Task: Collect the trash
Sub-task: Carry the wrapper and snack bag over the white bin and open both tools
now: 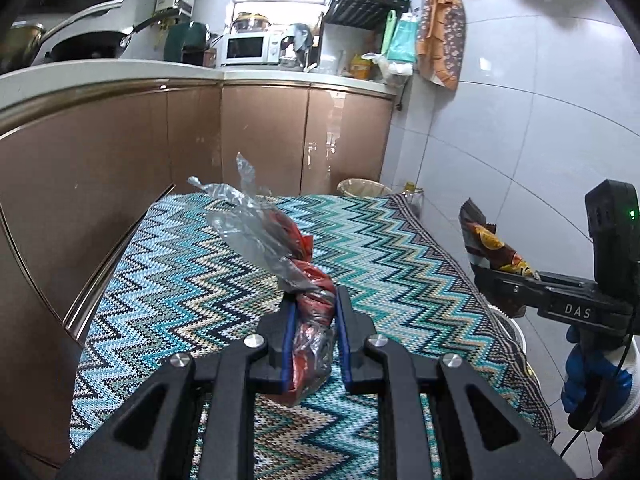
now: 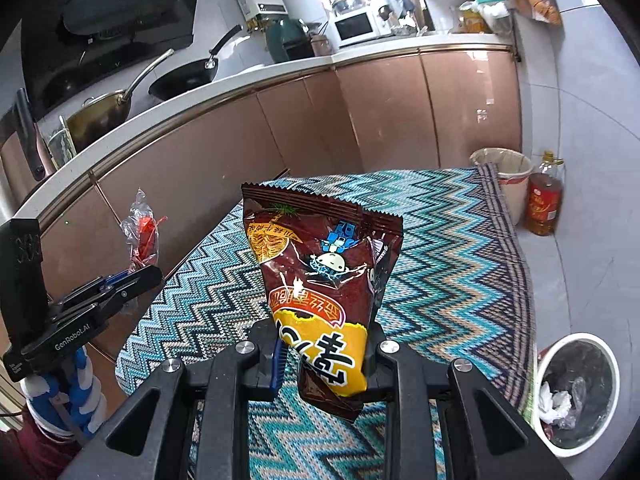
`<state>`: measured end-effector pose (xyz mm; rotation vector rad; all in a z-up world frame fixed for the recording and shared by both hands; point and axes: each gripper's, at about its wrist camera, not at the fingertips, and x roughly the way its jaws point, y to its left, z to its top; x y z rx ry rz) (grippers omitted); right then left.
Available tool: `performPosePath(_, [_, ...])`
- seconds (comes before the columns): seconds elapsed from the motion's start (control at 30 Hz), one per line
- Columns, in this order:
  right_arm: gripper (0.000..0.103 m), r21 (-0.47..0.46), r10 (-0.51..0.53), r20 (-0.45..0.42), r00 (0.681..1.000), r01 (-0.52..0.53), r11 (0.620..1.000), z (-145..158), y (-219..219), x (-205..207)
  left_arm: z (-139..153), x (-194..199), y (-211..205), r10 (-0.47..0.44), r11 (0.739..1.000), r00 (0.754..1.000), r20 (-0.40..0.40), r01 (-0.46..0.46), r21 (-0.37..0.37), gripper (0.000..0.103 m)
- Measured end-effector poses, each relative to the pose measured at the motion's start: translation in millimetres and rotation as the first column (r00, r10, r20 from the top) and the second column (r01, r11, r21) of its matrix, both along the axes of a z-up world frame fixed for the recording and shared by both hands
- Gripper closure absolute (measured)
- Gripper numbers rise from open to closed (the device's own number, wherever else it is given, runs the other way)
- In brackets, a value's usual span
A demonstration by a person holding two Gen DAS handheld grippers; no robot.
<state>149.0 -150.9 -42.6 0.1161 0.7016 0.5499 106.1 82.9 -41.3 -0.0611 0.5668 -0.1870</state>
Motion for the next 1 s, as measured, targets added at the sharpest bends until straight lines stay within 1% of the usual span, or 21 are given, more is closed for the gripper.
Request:
performPosePath(0.27, [0.08,0.005,-0.05,0.045,0.998,0.05,0.999,13,-27,-23,16,-13,-23,-0.026,0.999,0.999,0.032,0.024,0.038,0.086])
performPosePath(0.43, [0.08,0.02,-0.08,0.068,0.994,0.079,0.997,18,-49,-31,25,-13,-43,-0.055,0.996,0.998,0.04,0.052,0.069,0.086])
performPosePath(0.6, [0.08,0.042,-0.122,0.083,0.989,0.119,0.992,17,-79,-34,32,-3,-81,-0.114,0.987,0.993,0.035,0.11,0.116,0.086])
performPosePath(0.7, [0.08,0.046,-0.165,0.085,0.983,0.161,0.986,13,-103,-36,34,7,-113,-0.168,0.976,0.986,0.023,0.163,0.141,0.086])
performPosePath(0.83, [0.079,0.053,-0.248,0.061,0.967,0.245,0.968,-1,-148,-36,29,27,-168,-0.271,0.951,0.962,-0.027,0.272,0.15,0.086])
performPosePath(0.9, [0.079,0.046,-0.296,0.042,0.954,0.294,0.955,-10,-171,-35,23,38,-199,-0.326,0.931,0.944,-0.058,0.331,0.153,0.086])
performPosePath(1.0, [0.079,0.045,-0.364,-0.003,0.931,0.364,0.93,-27,-206,-34,10,54,-248,-0.405,0.897,0.907,-0.113,0.418,0.144,0.086])
